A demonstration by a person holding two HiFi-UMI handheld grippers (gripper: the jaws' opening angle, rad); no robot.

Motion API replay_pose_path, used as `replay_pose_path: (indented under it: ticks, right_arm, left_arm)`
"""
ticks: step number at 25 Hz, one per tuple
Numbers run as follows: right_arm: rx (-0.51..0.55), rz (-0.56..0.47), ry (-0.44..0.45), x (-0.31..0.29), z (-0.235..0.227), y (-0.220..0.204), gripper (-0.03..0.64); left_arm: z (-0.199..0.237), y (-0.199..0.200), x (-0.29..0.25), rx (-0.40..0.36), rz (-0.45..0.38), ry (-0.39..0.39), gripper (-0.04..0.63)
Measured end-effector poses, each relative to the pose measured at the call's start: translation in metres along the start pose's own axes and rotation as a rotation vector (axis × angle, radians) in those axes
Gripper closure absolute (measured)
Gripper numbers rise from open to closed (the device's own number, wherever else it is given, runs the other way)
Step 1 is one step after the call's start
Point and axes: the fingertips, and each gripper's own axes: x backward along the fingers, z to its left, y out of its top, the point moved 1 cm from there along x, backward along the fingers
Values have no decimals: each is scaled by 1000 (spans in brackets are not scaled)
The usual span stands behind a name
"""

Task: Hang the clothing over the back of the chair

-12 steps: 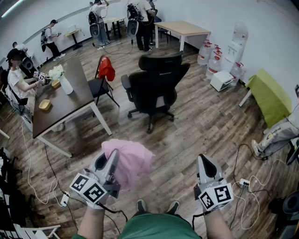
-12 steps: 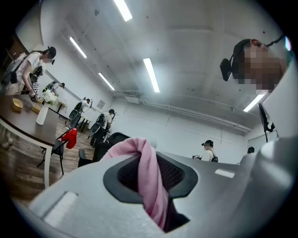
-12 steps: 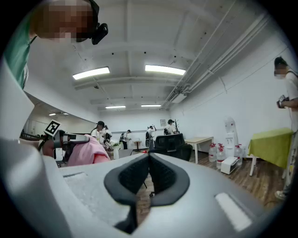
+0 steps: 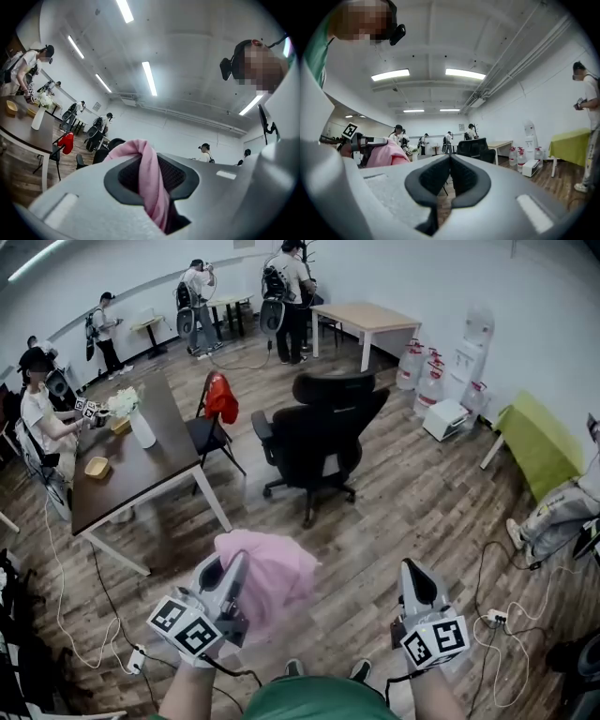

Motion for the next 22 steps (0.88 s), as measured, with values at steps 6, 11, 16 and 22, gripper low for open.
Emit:
replay_pose_path:
  ticks: [6,11,16,22]
  right_arm:
    - [-46,-31,-43,-8,16,2,615]
    - [-37,-10,-56,-8,23,-3,614]
    - [-33,24,-47,-18,0,-13,615]
    - [-71,9,0,-68,-45,-8,615]
  left_arm:
    - [23,17,16,-9,-4,-11,514]
    - [39,18,23,2,-9,2,514]
    - [43,5,-5,27,-8,15,514]
    - [46,20,-57,2,-26,49,514]
